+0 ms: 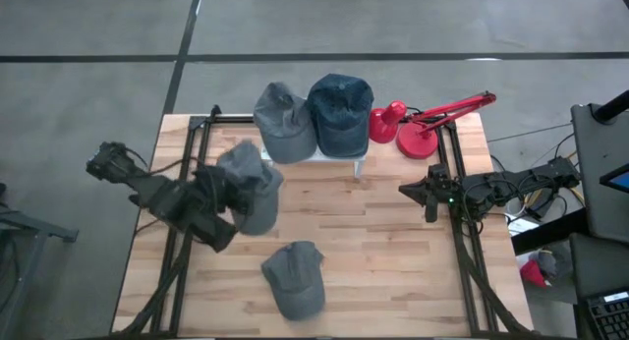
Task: Pick & Place hat
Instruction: Put the left gray cap on top of the other gray cap on the shelf
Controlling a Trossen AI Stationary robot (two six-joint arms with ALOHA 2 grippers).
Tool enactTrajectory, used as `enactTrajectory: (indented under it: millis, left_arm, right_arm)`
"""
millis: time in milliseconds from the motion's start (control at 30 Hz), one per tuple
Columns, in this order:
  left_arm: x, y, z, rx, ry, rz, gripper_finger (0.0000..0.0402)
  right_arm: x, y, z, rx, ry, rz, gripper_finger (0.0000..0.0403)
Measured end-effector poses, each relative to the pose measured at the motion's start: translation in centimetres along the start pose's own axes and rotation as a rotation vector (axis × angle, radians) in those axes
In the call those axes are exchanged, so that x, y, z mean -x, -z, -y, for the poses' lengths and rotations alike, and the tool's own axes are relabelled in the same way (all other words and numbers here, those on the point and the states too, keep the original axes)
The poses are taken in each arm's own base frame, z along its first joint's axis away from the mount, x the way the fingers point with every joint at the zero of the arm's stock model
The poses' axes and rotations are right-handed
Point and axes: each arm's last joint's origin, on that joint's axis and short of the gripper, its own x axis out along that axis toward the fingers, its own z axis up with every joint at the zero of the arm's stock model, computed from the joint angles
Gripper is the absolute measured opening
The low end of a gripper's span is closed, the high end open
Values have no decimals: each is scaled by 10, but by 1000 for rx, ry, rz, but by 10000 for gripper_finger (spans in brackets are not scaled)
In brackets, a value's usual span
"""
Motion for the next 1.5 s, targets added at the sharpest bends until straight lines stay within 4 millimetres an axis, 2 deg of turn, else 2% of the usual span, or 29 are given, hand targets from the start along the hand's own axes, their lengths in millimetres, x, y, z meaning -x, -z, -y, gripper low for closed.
enactTrajectory:
  millis: [367,600,767,933,1167,1300,1500]
  left_arm:
    - [-1,-85,20,-148,-24,284,3]
    - [-26,-140,36,-180,-9,392,3]
    - [-53,-170,35,-115,-35,397,3]
    - [-82,-184,37,-85,-72,369,8]
    - [-119,-188,48,-89,-80,291,8]
    - [-125,-190,53,-80,-82,289,8]
    - [-117,-195,55,-52,-88,320,9]
  right_arm:
    - [0,0,0,-6,0,0,27]
    - [0,0,0,-6,0,0,27]
    - [0,0,0,-6,0,1,27]
    - [0,0,0,-6,0,0,27]
    - [0,0,0,-6,1,0,27]
    - [0,0,0,-6,1,0,27]
    - [0,0,0,-5,1,-1,27]
